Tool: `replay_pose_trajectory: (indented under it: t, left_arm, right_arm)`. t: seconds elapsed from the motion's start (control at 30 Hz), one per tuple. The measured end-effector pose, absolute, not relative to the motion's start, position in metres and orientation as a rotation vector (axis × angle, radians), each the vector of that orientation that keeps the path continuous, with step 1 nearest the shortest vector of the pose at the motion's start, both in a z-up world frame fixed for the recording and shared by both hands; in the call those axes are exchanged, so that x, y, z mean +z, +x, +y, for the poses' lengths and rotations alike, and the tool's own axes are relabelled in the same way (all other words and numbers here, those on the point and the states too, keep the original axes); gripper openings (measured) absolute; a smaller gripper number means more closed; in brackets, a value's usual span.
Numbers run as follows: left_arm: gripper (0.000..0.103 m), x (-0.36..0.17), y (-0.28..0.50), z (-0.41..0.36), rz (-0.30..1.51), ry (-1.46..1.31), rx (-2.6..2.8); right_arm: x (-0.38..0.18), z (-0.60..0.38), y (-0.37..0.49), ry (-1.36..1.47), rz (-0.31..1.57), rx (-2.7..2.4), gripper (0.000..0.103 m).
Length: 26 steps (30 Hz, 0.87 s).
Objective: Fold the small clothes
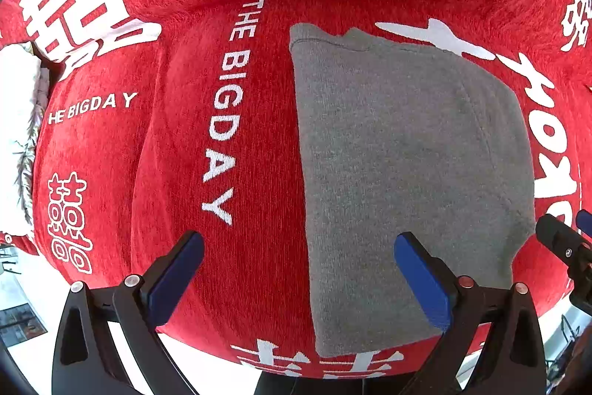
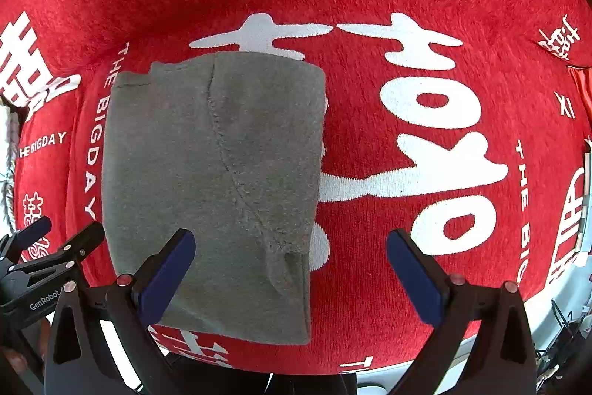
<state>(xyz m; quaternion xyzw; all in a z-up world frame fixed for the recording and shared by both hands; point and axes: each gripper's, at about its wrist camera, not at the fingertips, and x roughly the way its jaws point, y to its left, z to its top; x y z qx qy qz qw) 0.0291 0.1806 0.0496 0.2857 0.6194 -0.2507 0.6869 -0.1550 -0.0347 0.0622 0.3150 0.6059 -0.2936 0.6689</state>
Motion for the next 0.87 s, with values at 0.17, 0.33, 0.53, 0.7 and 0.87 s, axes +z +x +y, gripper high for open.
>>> replay_pose_trajectory:
  t: [0.17, 0.33, 0.53, 0.7, 0.87]
  left_arm:
    - [0.103, 0.0495, 0.0287, 0.1804, 1.386, 0.639, -0.562]
    - [0.103, 0.0496, 0.0291, 0.1796, 1.381, 0.644, -0.564]
    - [0.103, 0.0502, 0.0292, 0.1784, 1.368, 0.652, -0.554]
    - [0.103, 0.0532, 0.0291, 0.1793, 1.327, 0.647, -0.554]
    - [0.103, 0.0524, 0.0295, 0.1781, 1.346, 0.644, -0.574]
  right_arm:
    - [0.0619, -0.0357, -0.1548, 0.708, 1.367, -0.663, 0.103]
    - [0.0621, -0.0357, -0.1546, 0.708, 1.366, -0.666, 0.103]
    - [0.0607, -0.0360, -0.1544, 0.711, 1.367, -0.669, 0.103]
    - [0.0589, -0.0343, -0.1543, 0.707, 1.373, -0.667, 0.103]
    - [0.0575, -0.0332, -0.1549, 0.710, 1.374, -0.669, 0.103]
